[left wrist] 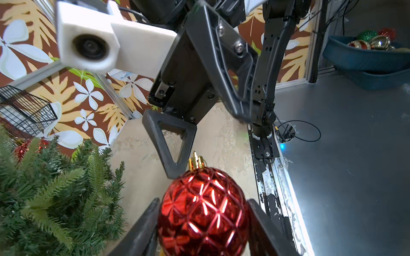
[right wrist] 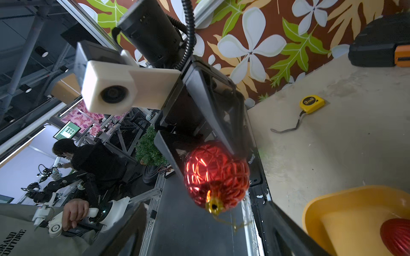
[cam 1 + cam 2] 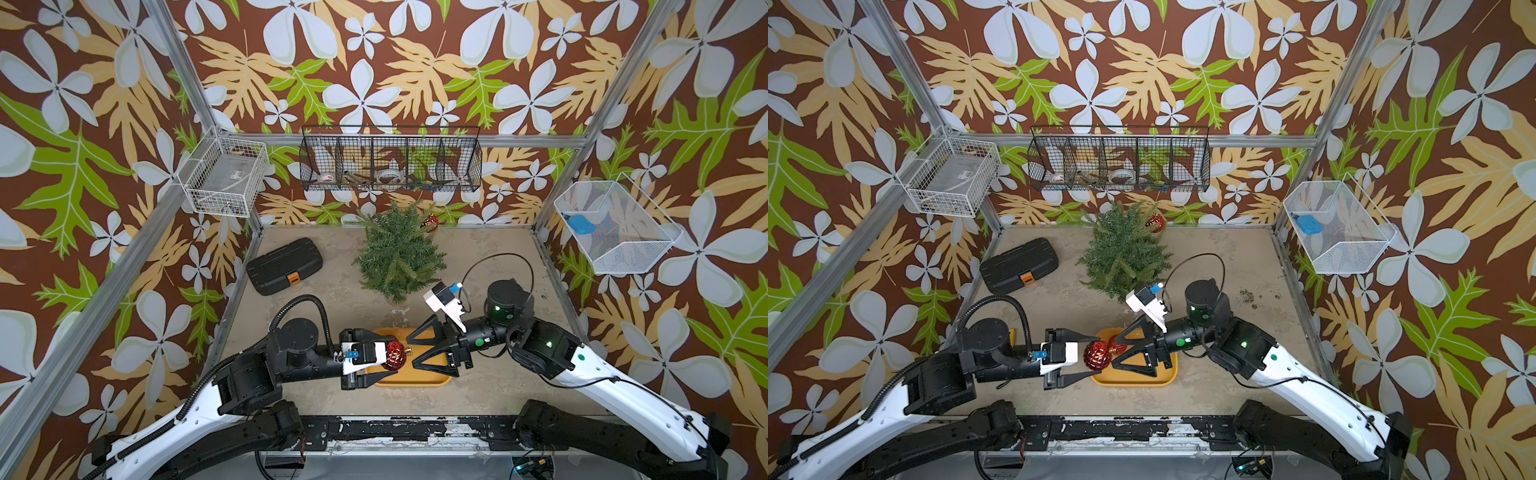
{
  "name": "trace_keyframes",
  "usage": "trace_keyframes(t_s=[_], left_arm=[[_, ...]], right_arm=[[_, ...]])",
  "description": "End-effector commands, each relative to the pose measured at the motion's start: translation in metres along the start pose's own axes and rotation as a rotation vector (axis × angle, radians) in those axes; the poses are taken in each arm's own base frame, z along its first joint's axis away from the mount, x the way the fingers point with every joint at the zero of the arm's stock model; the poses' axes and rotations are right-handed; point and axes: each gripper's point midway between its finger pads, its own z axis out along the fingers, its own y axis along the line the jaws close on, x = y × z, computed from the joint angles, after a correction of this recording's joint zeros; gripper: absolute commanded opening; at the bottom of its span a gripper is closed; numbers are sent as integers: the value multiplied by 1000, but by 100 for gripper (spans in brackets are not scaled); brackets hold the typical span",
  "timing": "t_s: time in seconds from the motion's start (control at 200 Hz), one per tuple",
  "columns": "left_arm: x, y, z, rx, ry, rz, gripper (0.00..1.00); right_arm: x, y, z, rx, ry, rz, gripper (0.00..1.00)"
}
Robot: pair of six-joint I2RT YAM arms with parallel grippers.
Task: Decorate the small christmas tree with ornaments
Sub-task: Pick up an ornament from the container.
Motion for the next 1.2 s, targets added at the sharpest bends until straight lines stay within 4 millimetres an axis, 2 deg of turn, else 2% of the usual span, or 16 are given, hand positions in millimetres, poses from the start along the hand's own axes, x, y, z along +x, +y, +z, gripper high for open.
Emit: trace_keyframes(t_s=[0.0, 0.12, 0.255, 0.886, 1.016, 1.126, 1.196], left_arm=[[6, 2, 0, -14, 26, 25, 41], [13, 6, 2, -42, 50, 16, 42], [22, 11, 3, -74, 82, 11, 43], [17, 18, 7, -103, 59, 22, 47], [16, 18, 7, -105, 57, 22, 47], [13, 19, 5, -111, 46, 26, 53], [8, 20, 2, -119, 26, 34, 64]], right_arm=[[-3, -11, 10, 16, -6, 79, 80], [1, -18, 21, 8, -8, 156, 74], [4, -18, 25, -11, -20, 197, 70], [-10, -10, 30, -39, -33, 215, 62], [-11, -11, 31, -34, -34, 213, 58], [-11, -11, 29, -27, -41, 212, 55], [-13, -10, 27, -17, -53, 207, 54]])
